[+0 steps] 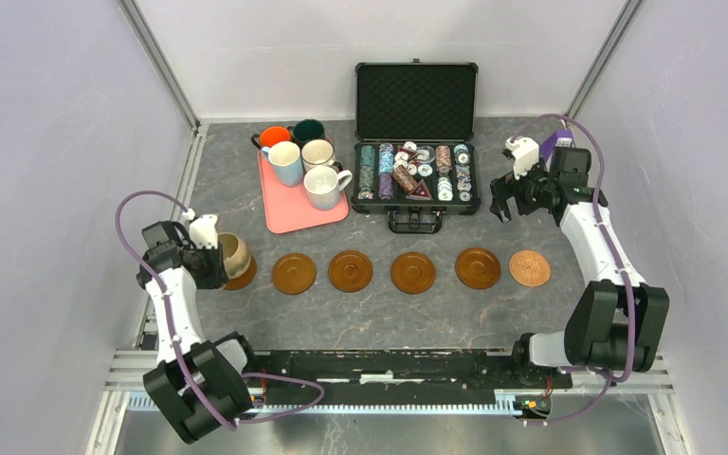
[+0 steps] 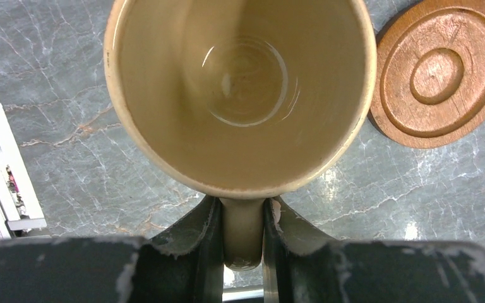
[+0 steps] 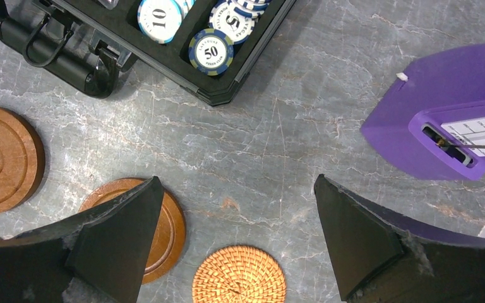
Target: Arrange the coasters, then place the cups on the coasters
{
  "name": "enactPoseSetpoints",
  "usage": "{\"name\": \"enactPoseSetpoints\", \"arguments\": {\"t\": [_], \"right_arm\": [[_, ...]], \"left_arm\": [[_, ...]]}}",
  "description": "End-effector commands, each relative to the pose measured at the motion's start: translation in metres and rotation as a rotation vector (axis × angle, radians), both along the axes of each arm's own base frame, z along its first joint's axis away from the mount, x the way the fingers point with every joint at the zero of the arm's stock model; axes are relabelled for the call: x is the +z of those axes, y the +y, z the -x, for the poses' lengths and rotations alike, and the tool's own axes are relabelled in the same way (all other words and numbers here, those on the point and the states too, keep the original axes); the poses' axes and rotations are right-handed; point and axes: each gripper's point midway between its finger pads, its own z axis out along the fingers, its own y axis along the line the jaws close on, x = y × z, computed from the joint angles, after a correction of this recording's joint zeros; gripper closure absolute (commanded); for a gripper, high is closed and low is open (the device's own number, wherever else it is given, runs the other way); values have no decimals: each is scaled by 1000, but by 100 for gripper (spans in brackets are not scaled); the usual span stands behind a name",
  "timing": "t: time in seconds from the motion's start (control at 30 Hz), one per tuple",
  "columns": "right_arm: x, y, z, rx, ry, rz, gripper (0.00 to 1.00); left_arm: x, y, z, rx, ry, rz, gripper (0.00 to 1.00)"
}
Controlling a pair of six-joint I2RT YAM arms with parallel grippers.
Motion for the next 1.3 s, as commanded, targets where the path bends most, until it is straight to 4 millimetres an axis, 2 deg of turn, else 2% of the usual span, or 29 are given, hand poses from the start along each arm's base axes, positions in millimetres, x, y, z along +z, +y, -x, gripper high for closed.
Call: {"name": "enactPoseSetpoints", "arguments": {"t": [0.0, 0.53, 0.67, 0.83, 0.97, 1.03, 1.27], "right_arm": [[9, 3, 4, 7, -46, -2, 2], [1, 2, 13, 2, -41, 8, 2], [1, 2, 13, 0, -41, 7, 2], [0, 2, 15, 0, -40, 9, 2], [0, 2, 16, 0, -43, 13, 2], [0, 2, 17, 3, -45, 14, 2], [2, 6, 17, 29, -51, 3, 2]], "left_arm": [[18, 16, -32, -51, -147, -78, 98], [0, 12, -18, -96, -77, -77, 98], [-7, 15, -14, -109, -55, -100, 93], [-11, 17, -5, -133, -21, -129, 71], [-11, 20, 2, -136, 1, -156, 35], [-8, 19, 7, -144, 13, -161, 25], [13, 14, 18, -173, 34, -168, 8]]}}
